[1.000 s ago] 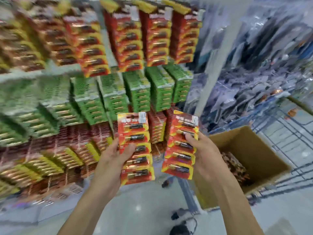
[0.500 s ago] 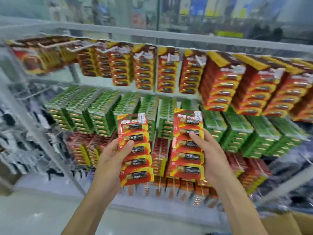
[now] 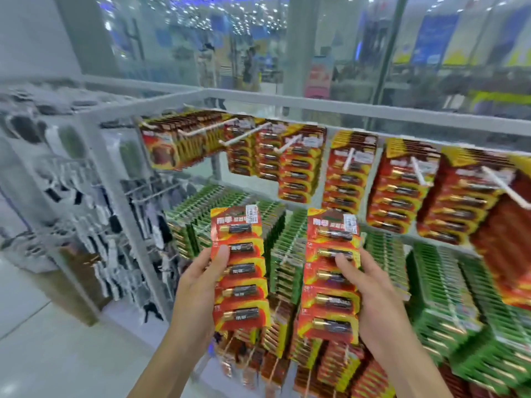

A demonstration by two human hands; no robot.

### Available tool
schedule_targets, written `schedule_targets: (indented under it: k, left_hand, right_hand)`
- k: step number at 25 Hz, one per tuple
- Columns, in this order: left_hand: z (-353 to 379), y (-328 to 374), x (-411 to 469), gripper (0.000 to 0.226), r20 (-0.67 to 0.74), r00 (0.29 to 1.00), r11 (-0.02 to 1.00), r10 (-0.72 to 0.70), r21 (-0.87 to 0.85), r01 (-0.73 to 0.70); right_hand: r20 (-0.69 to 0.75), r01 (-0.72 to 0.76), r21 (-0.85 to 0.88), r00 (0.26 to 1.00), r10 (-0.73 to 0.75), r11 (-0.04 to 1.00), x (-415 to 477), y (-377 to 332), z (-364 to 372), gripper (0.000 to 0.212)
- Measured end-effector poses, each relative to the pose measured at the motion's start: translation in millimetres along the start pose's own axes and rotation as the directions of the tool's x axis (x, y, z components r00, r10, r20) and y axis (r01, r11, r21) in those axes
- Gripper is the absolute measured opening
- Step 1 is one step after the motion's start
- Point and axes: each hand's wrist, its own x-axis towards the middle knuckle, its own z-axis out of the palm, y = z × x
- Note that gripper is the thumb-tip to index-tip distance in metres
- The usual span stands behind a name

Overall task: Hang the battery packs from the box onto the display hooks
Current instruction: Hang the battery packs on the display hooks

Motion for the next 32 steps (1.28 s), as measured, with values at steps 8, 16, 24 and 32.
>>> schedule_targets:
  k: [8,16,24,32]
  left_hand:
    - [-24.1,41.8,71.8,0.03,0.082,0.996,0.999,0.032,0.004,-0.032]
    - [-69.7,91.0,133.2,0.029,0.182,0.98,0.997,0.078,-0.013,-0.077]
    - [-83.7,129.0,172.3,0.024,0.28,0.951,0.99,0.133,0.0,-0.138]
    - [-84.4,129.1,177.3,0.026,0.244,0.958,0.982,0.152,0.07,-0.173]
  right_hand:
    - [-0.077,0.015,0.06,0.997,-0.01,0.998,45.6,-6.7,56.5,0.058]
    - [-0.182,0.029,0.091,0.983,-0.012,0.995,66.6,14.1,125.2,0.046]
    - [-0.246,0.079,0.111,0.968,-0.049,0.991,63.0,33.1,149.2,0.047]
    - [-0.327,0.099,0.124,0.944,-0.054,0.987,55.9,26.8,156.8,0.018]
